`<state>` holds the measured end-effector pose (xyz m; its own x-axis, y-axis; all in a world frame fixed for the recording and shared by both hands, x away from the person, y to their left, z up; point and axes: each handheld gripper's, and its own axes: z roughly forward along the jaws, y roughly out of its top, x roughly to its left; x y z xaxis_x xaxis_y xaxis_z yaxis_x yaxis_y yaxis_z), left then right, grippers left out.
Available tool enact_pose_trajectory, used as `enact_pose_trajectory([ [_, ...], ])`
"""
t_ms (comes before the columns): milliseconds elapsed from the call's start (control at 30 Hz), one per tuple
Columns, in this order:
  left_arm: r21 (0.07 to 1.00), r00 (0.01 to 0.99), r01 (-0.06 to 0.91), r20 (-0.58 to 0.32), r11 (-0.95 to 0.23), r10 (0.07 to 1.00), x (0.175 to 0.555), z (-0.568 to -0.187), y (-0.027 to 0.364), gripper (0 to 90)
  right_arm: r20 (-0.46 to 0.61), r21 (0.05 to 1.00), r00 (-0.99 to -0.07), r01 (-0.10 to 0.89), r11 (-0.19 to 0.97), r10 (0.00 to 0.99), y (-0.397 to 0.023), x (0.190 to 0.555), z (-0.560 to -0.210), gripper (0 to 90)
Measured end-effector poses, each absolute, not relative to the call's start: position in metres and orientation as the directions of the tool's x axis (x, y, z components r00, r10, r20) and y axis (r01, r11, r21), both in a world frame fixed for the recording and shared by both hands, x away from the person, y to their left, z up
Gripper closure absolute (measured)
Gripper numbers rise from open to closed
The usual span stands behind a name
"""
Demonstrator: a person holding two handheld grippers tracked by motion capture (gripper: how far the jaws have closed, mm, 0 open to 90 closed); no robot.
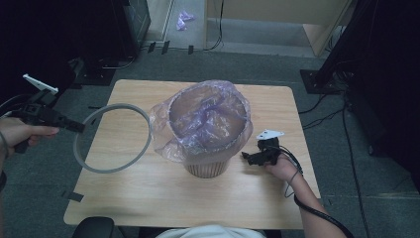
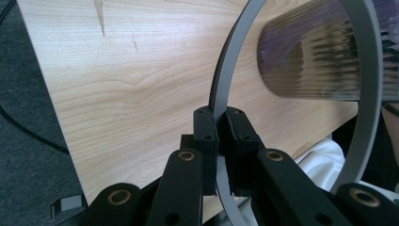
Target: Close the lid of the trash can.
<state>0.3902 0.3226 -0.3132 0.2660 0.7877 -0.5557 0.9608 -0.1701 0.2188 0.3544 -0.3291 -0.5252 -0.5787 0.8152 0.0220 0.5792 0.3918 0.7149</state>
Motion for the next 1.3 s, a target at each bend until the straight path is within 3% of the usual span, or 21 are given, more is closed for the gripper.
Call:
enact_pose_trajectory([
  [567, 0.216, 0.278, 0.959, -0.564, -0.186, 0.778, 0.392, -0.277, 0.324, 84.4, 0.022, 0.715, -0.578, 0.579, 0.391, 0.816, -0.329, 0.354, -0.525, 0.2],
  [1300, 0.219, 0.314, 0.949, -0.561, -0.228, 0.766, 0.423, -0.244, 0.288, 84.4, 0.019, 0.713, -0.582, 0.578, 0.397, 0.813, -0.329, 0.352, -0.525, 0.2],
])
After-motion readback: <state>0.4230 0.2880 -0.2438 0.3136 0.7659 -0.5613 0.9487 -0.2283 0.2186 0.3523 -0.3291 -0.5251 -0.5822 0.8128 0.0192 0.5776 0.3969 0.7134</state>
